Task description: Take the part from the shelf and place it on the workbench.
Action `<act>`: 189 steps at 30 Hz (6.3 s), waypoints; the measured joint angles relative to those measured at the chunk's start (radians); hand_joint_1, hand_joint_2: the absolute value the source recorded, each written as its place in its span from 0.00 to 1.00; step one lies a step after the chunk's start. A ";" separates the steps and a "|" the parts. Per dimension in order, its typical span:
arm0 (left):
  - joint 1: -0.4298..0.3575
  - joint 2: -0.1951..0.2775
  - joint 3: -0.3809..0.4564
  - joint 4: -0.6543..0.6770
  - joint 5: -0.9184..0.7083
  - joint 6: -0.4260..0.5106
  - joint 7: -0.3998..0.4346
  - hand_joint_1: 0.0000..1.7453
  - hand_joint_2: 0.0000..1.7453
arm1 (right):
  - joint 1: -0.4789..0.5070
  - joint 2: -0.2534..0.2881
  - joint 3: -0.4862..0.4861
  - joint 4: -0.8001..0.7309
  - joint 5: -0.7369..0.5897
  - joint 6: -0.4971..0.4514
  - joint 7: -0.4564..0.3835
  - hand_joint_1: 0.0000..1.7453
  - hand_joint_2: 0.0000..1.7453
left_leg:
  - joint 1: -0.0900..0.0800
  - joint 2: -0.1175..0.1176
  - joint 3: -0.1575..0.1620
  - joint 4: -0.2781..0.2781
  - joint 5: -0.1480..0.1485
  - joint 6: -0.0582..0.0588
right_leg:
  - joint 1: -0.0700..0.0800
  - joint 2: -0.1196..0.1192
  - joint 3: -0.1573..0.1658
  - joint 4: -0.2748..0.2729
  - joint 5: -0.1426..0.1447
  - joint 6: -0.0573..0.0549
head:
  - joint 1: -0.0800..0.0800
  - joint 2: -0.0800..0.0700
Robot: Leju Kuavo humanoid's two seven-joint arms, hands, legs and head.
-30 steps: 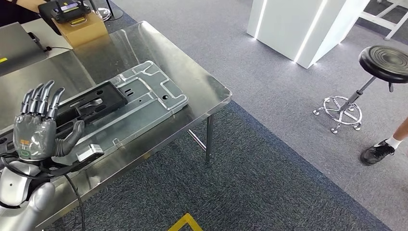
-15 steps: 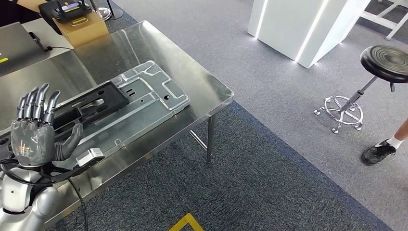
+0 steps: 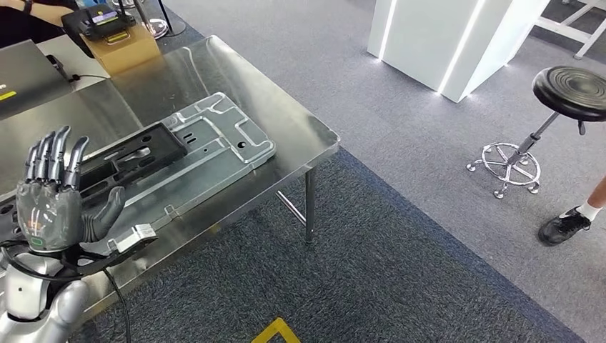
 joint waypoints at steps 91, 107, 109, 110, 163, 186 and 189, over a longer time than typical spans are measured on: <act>0.079 -0.071 0.046 0.050 0.363 -0.109 -0.115 0.00 1.00 | -0.003 -0.013 -0.030 0.000 -0.045 0.007 0.026 0.00 0.00 | -0.015 0.116 0.053 -0.014 -0.047 0.013 | 0.015 -0.048 -0.032 -0.010 0.032 -0.005 | 0.000 0.000; 0.170 -0.240 0.181 0.564 0.940 -0.543 -0.321 0.00 1.00 | 0.004 -0.013 -0.037 0.000 -0.045 0.011 0.024 0.00 0.00 | -0.008 -0.035 0.076 -0.015 -0.071 0.017 | 0.005 0.107 -0.064 -0.006 0.066 0.000 | 0.000 0.000; 0.156 -0.262 0.218 0.673 0.995 -0.627 -0.357 0.00 1.00 | 0.004 -0.014 -0.039 0.000 -0.042 0.014 0.024 0.00 0.00 | -0.008 -0.013 0.077 -0.025 -0.062 0.034 | 0.006 0.068 -0.082 0.030 0.039 0.005 | 0.001 0.000; 0.151 -0.270 0.237 0.729 1.008 -0.651 -0.380 0.00 1.00 | 0.003 -0.014 -0.040 0.000 -0.041 0.015 0.024 0.00 0.00 | -0.008 0.001 0.076 -0.028 -0.059 0.040 | 0.008 0.039 -0.103 0.075 0.009 0.005 | 0.001 0.000; 0.118 -0.353 0.631 1.506 1.110 -0.691 0.109 0.00 0.50 | 0.002 -0.022 -0.085 -0.001 -0.049 0.006 0.069 0.00 0.00 | -0.002 -0.017 0.026 0.132 -0.132 0.001 | 0.011 0.064 -0.017 -0.012 0.031 -0.035 | 0.000 0.000; 0.100 -0.361 0.614 1.509 1.090 -0.669 0.142 0.00 0.00 | -0.005 -0.028 -0.085 -0.001 -0.048 -0.004 0.092 0.00 0.00 | -0.007 0.087 0.086 0.024 -0.126 0.001 | 0.014 -0.036 -0.010 -0.019 0.017 -0.029 | 0.003 0.000; 0.106 -0.362 0.614 1.509 1.089 -0.665 0.145 0.00 0.00 | -0.008 -0.028 -0.085 -0.001 -0.046 -0.002 0.093 0.00 0.00 | -0.003 0.015 0.000 0.211 -0.221 -0.008 | 0.013 -0.003 -0.015 -0.019 0.022 -0.039 | 0.002 0.000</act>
